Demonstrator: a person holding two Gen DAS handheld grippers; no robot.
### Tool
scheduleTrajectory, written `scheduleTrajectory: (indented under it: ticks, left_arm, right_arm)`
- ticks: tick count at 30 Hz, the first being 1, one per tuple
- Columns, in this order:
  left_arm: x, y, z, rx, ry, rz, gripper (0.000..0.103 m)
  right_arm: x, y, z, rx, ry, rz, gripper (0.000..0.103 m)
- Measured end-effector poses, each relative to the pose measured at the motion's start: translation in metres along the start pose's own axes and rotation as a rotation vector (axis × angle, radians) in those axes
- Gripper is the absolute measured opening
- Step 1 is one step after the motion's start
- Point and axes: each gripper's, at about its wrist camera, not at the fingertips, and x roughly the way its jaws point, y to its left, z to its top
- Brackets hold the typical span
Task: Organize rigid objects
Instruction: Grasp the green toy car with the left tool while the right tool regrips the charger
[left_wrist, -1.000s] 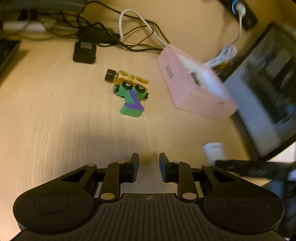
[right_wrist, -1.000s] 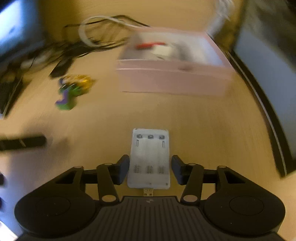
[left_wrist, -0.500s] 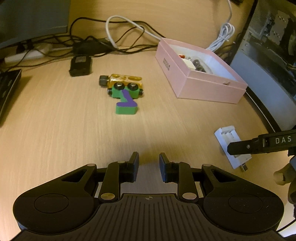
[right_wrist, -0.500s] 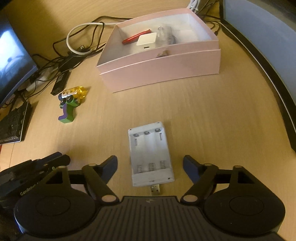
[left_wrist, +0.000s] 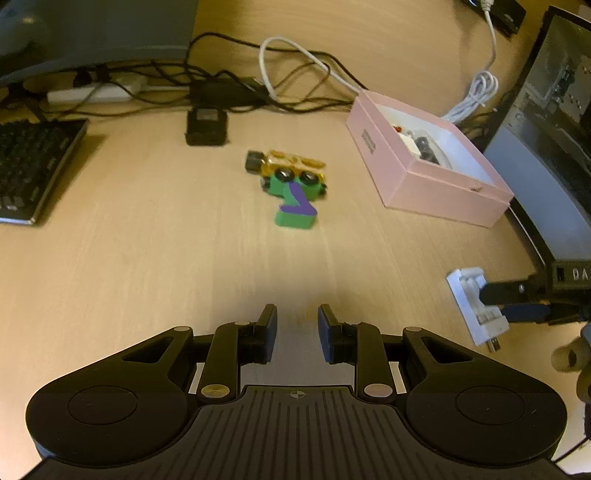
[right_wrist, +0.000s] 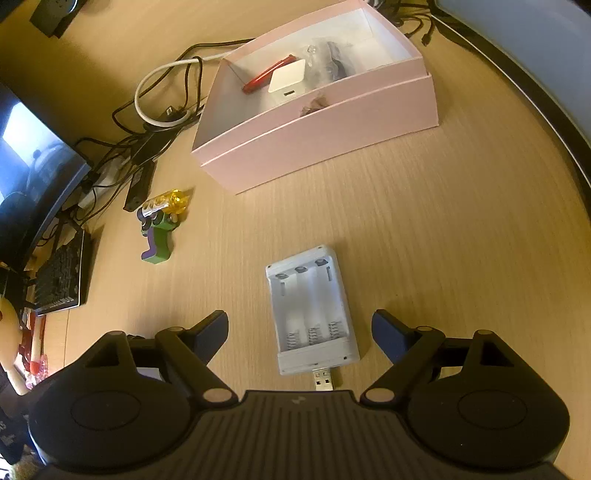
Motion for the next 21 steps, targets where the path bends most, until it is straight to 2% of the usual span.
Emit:
scheduleTrajectory:
  ticks: [4, 8, 11, 15, 17, 18, 21]
  left_arm:
    - [-0.001, 0.003, 0.020, -0.015, -0.060, 0.030, 0.027]
    - [0.015, 0.005, 0.048, -0.063, -0.092, 0.034, 0.027]
    - [0.032, -0.007, 0.064, -0.020, -0.118, 0.044, 0.027]
    - [0.059, -0.024, 0.075, 0.068, -0.064, 0.090, 0.027]
    - [0.071, -0.026, 0.076, 0.078, -0.031, 0.111, 0.027]
    - [0.076, -0.026, 0.076, 0.077, -0.022, 0.125, 0.032]
    - [0.085, -0.023, 0.075, 0.057, -0.018, 0.133, 0.035]
  right_arm:
    - [-0.001, 0.003, -0.005, -0.024, -0.022, -0.027, 0.086]
    - [-0.006, 0.004, -0.012, -0.003, -0.035, -0.040, 0.085]
    - [-0.016, 0.004, -0.017, -0.016, -0.080, -0.043, 0.085]
    - [-0.029, 0.008, -0.026, -0.089, -0.137, -0.097, 0.085]
    - [-0.034, 0.010, -0.031, -0.130, -0.151, -0.119, 0.085]
    - [-0.036, 0.011, -0.033, -0.151, -0.159, -0.128, 0.085]
    - [-0.042, 0.012, -0.039, -0.209, -0.190, -0.159, 0.085]
